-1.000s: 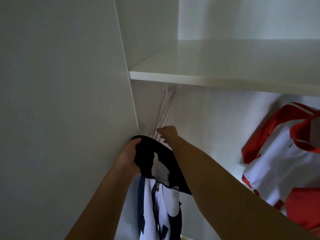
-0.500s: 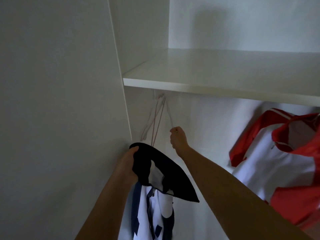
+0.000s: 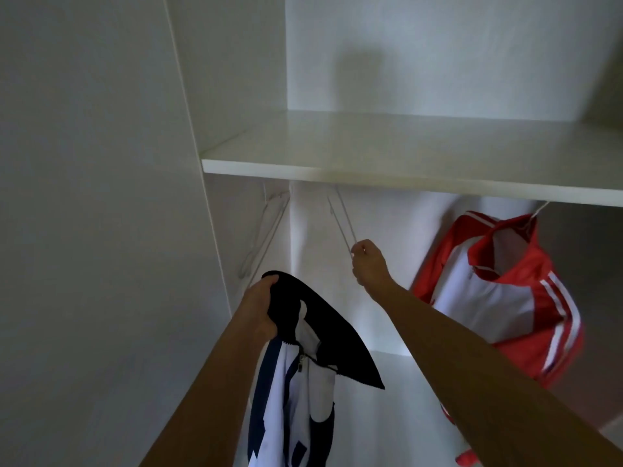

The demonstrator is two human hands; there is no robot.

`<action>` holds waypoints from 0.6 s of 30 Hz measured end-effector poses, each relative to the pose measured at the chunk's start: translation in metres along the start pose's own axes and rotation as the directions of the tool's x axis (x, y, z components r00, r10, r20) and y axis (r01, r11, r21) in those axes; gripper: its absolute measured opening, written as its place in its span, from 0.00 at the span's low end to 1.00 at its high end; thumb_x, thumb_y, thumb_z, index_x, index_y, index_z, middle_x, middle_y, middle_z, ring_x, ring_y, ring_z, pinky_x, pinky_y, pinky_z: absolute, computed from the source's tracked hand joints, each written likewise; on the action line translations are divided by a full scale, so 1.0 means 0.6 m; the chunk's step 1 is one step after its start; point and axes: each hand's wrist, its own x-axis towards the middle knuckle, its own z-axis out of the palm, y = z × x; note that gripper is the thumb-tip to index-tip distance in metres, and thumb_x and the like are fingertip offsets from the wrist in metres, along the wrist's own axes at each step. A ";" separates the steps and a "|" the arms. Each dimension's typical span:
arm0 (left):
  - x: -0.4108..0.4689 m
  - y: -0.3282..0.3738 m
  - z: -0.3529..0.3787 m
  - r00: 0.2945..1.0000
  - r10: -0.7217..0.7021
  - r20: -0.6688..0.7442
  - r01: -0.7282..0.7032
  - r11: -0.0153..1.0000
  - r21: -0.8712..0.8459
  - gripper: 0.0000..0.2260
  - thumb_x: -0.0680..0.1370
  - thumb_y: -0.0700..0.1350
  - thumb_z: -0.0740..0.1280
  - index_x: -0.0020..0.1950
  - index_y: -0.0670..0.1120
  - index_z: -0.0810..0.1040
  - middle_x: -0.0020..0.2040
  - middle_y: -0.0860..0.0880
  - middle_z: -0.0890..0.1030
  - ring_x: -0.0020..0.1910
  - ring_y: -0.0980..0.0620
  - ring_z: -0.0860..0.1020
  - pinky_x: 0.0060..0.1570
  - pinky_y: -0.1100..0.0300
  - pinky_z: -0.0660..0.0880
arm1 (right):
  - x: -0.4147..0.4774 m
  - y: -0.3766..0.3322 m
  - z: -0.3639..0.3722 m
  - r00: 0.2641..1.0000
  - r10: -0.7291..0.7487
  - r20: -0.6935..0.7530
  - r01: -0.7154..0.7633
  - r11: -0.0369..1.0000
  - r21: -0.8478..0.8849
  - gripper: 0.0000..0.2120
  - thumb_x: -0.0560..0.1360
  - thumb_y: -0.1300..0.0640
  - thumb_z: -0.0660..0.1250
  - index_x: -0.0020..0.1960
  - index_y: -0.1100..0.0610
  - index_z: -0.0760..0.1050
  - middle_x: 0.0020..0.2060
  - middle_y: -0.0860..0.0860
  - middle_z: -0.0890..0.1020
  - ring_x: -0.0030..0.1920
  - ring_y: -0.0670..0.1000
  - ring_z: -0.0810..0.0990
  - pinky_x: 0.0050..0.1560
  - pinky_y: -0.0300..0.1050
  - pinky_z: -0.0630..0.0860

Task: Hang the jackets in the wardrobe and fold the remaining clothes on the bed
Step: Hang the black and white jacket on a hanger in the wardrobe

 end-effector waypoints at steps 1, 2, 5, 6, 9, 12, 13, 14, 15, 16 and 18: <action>0.000 -0.002 0.008 1.000 0.001 0.005 -0.001 1.000 0.003 0.15 0.80 0.43 0.62 0.63 0.35 0.74 0.50 0.39 0.79 0.37 0.47 0.75 0.44 0.54 0.74 | -0.010 0.002 -0.017 1.000 0.019 0.012 -0.019 1.000 0.016 0.11 0.80 0.63 0.51 0.43 0.55 0.68 0.32 0.51 0.69 0.27 0.46 0.65 0.23 0.36 0.62; 0.001 -0.005 0.016 1.000 -0.001 0.012 0.001 1.000 0.010 0.14 0.80 0.43 0.62 0.62 0.36 0.75 0.44 0.41 0.78 0.37 0.47 0.75 0.43 0.54 0.75 | -0.020 0.005 -0.033 0.999 0.038 0.022 -0.038 0.999 0.029 0.11 0.80 0.63 0.51 0.43 0.55 0.69 0.30 0.51 0.69 0.26 0.46 0.65 0.22 0.36 0.61; 0.006 -0.015 0.041 0.999 -0.022 0.038 0.019 0.997 0.072 0.10 0.80 0.43 0.63 0.54 0.38 0.77 0.42 0.42 0.78 0.38 0.46 0.76 0.41 0.54 0.76 | -0.052 0.019 -0.083 0.997 0.070 0.032 -0.072 0.996 0.046 0.12 0.79 0.63 0.51 0.41 0.55 0.69 0.27 0.51 0.67 0.22 0.46 0.63 0.22 0.36 0.59; 0.008 -0.020 0.049 0.999 -0.032 0.042 0.028 0.995 0.091 0.09 0.80 0.43 0.63 0.51 0.38 0.78 0.42 0.42 0.78 0.38 0.46 0.77 0.40 0.54 0.76 | -0.064 0.025 -0.100 0.996 0.079 0.035 -0.081 0.995 0.063 0.12 0.79 0.64 0.51 0.41 0.55 0.69 0.27 0.51 0.66 0.21 0.45 0.62 0.21 0.35 0.58; 0.011 -0.037 0.076 0.997 -0.044 0.055 0.036 0.989 0.143 0.09 0.79 0.42 0.63 0.42 0.39 0.78 0.35 0.42 0.81 0.36 0.46 0.77 0.28 0.59 0.77 | -0.104 0.047 -0.145 0.993 0.100 0.057 -0.108 0.980 0.164 0.12 0.80 0.64 0.53 0.39 0.56 0.68 0.24 0.49 0.63 0.20 0.43 0.59 0.20 0.34 0.55; 0.017 -0.051 0.096 0.996 -0.047 0.072 0.032 0.979 0.199 0.10 0.79 0.41 0.61 0.40 0.40 0.78 0.34 0.43 0.80 0.34 0.47 0.76 0.27 0.60 0.76 | -0.157 0.090 -0.185 0.997 0.060 0.045 -0.069 0.972 0.225 0.15 0.81 0.62 0.55 0.36 0.53 0.68 0.22 0.47 0.62 0.21 0.45 0.58 0.25 0.38 0.52; 0.020 -0.056 0.101 0.996 -0.050 0.077 0.032 0.974 0.223 0.10 0.79 0.41 0.61 0.41 0.40 0.77 0.36 0.43 0.79 0.34 0.47 0.76 0.28 0.59 0.76 | -0.176 0.109 -0.198 0.998 0.051 0.041 -0.059 0.972 0.226 0.17 0.81 0.60 0.57 0.34 0.50 0.67 0.22 0.47 0.63 0.22 0.45 0.58 0.25 0.39 0.52; 0.024 -0.060 0.106 0.995 -0.055 0.078 0.034 0.969 0.246 0.10 0.80 0.41 0.61 0.41 0.40 0.77 0.37 0.43 0.78 0.34 0.47 0.76 0.29 0.58 0.75 | -0.192 0.125 -0.206 0.998 0.057 0.039 -0.064 0.975 0.211 0.16 0.80 0.60 0.59 0.35 0.49 0.67 0.22 0.46 0.64 0.21 0.45 0.59 0.24 0.38 0.54; 0.026 -0.064 0.112 0.995 -0.061 0.080 0.037 0.963 0.267 0.10 0.80 0.41 0.61 0.42 0.40 0.77 0.38 0.43 0.78 0.34 0.46 0.76 0.30 0.57 0.75 | -0.203 0.136 -0.212 0.996 0.079 0.040 -0.085 0.976 0.198 0.13 0.79 0.60 0.61 0.37 0.50 0.67 0.22 0.45 0.65 0.21 0.44 0.61 0.23 0.37 0.56; 0.028 -0.069 0.119 0.994 -0.069 0.084 0.042 0.959 0.281 0.10 0.80 0.42 0.61 0.42 0.40 0.77 0.39 0.42 0.78 0.34 0.46 0.76 0.30 0.57 0.75 | -0.204 0.140 -0.213 0.993 0.113 0.039 -0.118 0.974 0.192 0.09 0.78 0.60 0.64 0.41 0.52 0.68 0.22 0.45 0.67 0.21 0.44 0.63 0.23 0.37 0.58; 0.028 -0.082 0.137 0.991 -0.086 0.104 0.051 0.952 0.302 0.10 0.80 0.42 0.61 0.43 0.40 0.77 0.39 0.42 0.77 0.35 0.46 0.76 0.28 0.58 0.76 | -0.179 0.132 -0.211 0.985 0.174 -0.009 -0.170 0.974 0.147 0.05 0.75 0.58 0.67 0.46 0.54 0.70 0.26 0.47 0.71 0.22 0.44 0.66 0.23 0.36 0.62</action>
